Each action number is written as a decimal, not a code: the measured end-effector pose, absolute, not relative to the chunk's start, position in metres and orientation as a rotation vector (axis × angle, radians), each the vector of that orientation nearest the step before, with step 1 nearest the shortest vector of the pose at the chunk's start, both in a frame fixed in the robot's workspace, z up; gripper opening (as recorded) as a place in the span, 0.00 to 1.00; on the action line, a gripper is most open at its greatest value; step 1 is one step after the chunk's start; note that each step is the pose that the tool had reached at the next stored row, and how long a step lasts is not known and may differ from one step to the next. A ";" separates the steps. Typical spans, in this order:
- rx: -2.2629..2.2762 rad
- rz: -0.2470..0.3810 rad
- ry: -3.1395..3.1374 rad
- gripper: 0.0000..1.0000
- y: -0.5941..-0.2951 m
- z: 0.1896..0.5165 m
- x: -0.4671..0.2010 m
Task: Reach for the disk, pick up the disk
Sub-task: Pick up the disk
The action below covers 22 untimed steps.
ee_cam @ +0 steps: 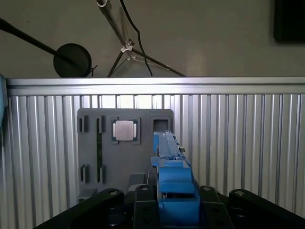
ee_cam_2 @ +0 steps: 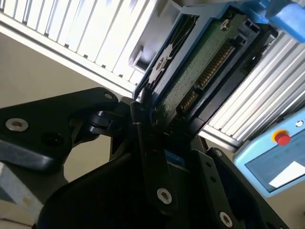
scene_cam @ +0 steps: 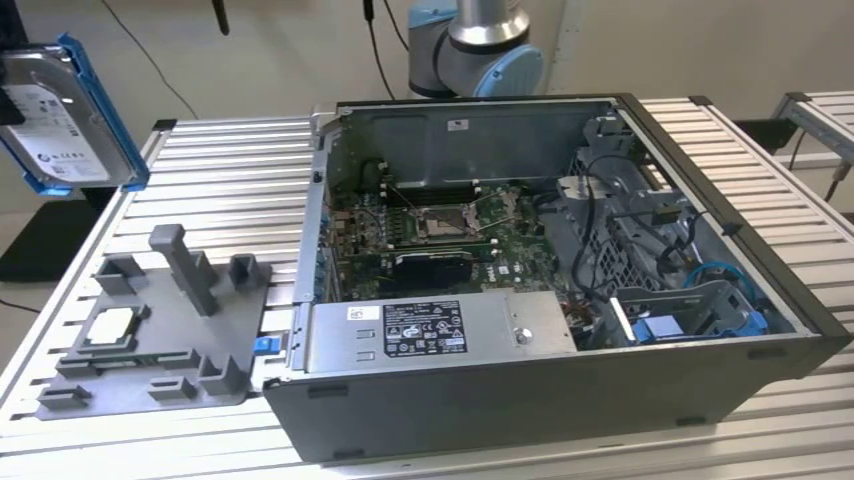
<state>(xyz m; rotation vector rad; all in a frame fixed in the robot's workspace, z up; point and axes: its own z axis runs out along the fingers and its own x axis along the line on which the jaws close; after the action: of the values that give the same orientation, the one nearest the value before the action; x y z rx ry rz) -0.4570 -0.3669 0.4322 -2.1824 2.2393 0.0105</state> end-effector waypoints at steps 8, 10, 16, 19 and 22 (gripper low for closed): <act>-2.182 0.010 2.239 0.00 -0.367 0.452 -0.457; -2.182 0.011 2.239 0.00 -0.367 0.457 -0.457; -2.182 0.011 2.239 0.00 -0.367 0.472 -0.457; -2.182 0.011 2.239 0.00 -0.367 0.480 -0.457; -2.182 0.011 2.239 0.00 -0.367 0.488 -0.457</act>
<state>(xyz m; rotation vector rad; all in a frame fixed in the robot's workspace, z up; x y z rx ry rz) -0.4570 -0.3669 0.4883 -2.1823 2.2392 0.0110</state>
